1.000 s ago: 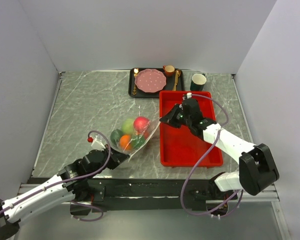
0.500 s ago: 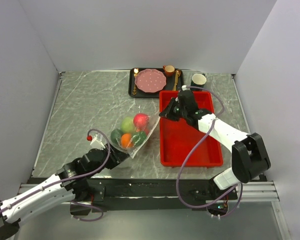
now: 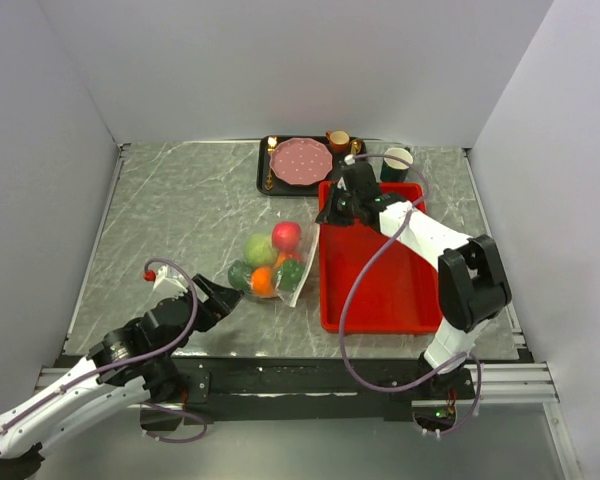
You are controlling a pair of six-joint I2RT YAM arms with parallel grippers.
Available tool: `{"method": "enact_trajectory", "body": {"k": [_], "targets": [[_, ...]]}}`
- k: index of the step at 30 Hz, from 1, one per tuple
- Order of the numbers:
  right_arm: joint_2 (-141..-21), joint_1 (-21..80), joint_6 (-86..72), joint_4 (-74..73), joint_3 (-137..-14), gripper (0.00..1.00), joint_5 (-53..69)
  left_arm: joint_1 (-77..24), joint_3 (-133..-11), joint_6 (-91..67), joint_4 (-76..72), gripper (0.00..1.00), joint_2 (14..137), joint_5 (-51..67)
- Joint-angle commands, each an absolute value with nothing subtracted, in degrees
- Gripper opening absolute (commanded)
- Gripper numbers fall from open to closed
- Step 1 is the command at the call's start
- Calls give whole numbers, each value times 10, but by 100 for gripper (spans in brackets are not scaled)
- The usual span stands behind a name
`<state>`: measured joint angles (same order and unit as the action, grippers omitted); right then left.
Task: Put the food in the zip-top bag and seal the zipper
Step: Adjust the zipper food storage bag at the center of the board.
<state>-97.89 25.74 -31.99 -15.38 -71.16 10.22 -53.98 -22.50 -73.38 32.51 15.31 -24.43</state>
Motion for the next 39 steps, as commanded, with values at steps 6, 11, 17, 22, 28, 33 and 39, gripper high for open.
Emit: {"method": "enact_trajectory", "body": {"k": [6, 11, 17, 22, 28, 33, 39], "targets": [[-1053, 327, -263, -199, -837, 9, 159, -538, -269, -740, 299, 92, 179, -287], [-1081, 358, -254, -207, -860, 15, 170, -537, -269, -730, 270, 94, 208, -267], [-1033, 361, -244, -219, -845, 73, 85, -537, -277, -710, 235, 95, 250, -250], [-924, 317, -278, -205, -766, 84, 13, -534, -291, -684, 209, 96, 281, -250], [-809, 308, -329, -150, -655, 70, 87, -515, -312, -660, 165, 96, 335, -233], [-799, 365, -374, -66, -606, 56, 175, -490, -335, -653, 172, 95, 346, -241], [-876, 434, -390, -15, -604, 44, 229, -469, -345, -650, 215, 96, 314, -270]]}}
